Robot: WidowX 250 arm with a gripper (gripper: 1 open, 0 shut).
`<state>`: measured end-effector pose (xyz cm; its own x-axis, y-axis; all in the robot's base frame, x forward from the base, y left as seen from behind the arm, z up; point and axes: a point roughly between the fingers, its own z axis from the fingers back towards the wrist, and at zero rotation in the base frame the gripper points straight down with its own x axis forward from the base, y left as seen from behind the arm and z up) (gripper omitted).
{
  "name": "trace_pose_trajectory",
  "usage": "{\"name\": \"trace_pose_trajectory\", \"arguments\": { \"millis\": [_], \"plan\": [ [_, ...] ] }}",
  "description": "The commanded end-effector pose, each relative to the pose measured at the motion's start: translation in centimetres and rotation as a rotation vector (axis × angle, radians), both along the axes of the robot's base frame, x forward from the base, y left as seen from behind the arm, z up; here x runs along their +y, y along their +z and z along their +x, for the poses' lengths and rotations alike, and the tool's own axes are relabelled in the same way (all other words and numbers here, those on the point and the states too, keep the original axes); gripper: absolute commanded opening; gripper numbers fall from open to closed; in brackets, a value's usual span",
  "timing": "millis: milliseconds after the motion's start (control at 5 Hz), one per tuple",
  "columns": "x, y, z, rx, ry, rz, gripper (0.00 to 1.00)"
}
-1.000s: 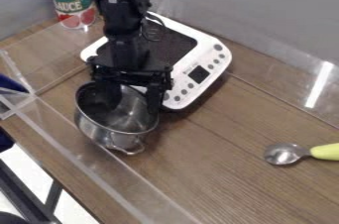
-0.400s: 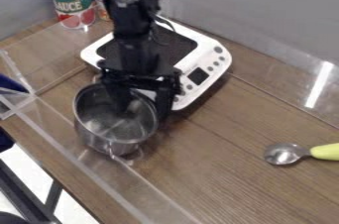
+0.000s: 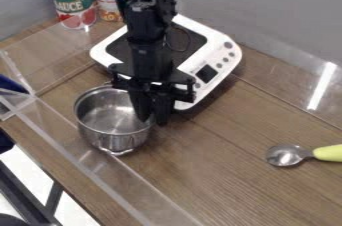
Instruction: Put silver pot on the white and black stove top
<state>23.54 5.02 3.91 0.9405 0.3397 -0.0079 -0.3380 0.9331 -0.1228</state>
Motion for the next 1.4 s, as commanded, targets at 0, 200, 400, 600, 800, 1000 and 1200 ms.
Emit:
{"name": "trace_pose_trajectory", "arguments": {
  "millis": [0, 200, 400, 600, 800, 1000, 1200],
  "plan": [
    [-0.4, 0.9, 1.9, -0.059, -0.041, 0.006, 0.00],
    [-1.6, 0.7, 1.2, -0.068, -0.023, -0.001, 1.00],
    [-2.1, 0.9, 0.7, -0.074, -0.004, 0.006, 1.00],
    [-2.6, 0.8, 0.2, -0.074, 0.019, 0.008, 0.00],
    [-2.7, 0.8, 0.4, -0.075, -0.004, 0.007, 0.00],
    [-2.7, 1.0, 0.5, -0.077, -0.027, 0.005, 0.00],
    [-2.7, 0.9, 0.7, -0.082, -0.009, 0.000, 0.00]
  ]
}}
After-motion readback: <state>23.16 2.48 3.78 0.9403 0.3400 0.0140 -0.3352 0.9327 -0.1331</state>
